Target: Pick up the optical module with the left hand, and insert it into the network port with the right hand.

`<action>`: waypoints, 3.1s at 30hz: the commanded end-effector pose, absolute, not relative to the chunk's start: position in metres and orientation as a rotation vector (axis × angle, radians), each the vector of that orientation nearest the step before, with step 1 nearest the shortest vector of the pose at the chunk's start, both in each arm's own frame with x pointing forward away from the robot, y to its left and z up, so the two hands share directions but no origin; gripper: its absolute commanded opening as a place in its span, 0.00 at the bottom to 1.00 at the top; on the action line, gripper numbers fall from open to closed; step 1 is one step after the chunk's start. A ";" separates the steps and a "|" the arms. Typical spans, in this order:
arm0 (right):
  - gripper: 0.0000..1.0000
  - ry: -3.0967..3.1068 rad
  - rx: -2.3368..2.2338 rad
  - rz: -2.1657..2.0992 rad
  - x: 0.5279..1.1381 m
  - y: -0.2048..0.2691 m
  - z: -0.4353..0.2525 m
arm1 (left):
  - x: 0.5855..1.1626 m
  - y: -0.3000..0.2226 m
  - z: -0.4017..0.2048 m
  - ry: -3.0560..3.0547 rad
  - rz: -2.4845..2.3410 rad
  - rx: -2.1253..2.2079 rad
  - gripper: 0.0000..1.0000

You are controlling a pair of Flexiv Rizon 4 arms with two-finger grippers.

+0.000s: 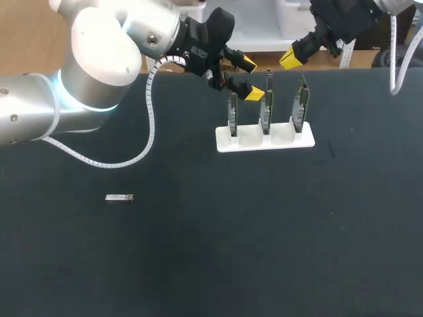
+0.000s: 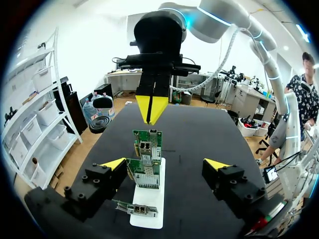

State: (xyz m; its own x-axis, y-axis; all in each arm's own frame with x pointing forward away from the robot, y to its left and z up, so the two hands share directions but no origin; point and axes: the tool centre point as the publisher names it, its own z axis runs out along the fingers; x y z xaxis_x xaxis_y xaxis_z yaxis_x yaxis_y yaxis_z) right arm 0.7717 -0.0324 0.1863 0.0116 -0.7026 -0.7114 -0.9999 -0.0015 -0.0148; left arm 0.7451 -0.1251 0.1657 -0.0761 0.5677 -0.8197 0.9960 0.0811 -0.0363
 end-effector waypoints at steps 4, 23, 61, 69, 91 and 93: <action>0.00 1.706 -1.801 0.736 0.779 -0.020 0.193 | 0.747 -0.126 0.167 1.727 -0.851 1.562 1.00; 0.00 1.700 -1.814 0.794 0.775 -0.010 0.182 | 0.747 -0.126 0.167 1.727 -0.851 1.562 1.00; 0.00 1.672 -1.836 0.796 0.782 -0.004 0.186 | 0.747 -0.126 0.167 1.727 -0.851 1.562 1.00; 0.00 1.688 -1.832 0.815 0.781 -0.004 0.180 | 0.747 -0.126 0.167 1.727 -0.851 1.562 1.00; 0.00 1.733 -1.818 0.860 0.781 -0.005 0.161 | 0.747 -0.126 0.167 1.727 -0.851 1.562 1.00; 0.00 1.734 -1.819 0.860 0.782 -0.005 0.162 | 0.747 -0.126 0.167 1.727 -0.851 1.562 1.00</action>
State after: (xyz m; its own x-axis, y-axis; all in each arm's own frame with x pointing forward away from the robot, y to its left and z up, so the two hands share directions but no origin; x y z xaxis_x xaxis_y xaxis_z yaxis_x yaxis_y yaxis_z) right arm 0.7797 -0.0052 0.1614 -0.0005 -0.6906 -0.7232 -0.9941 -0.0778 0.0750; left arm 0.7451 -0.1251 0.1657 -0.0761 0.5677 -0.8197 0.9960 0.0811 -0.0363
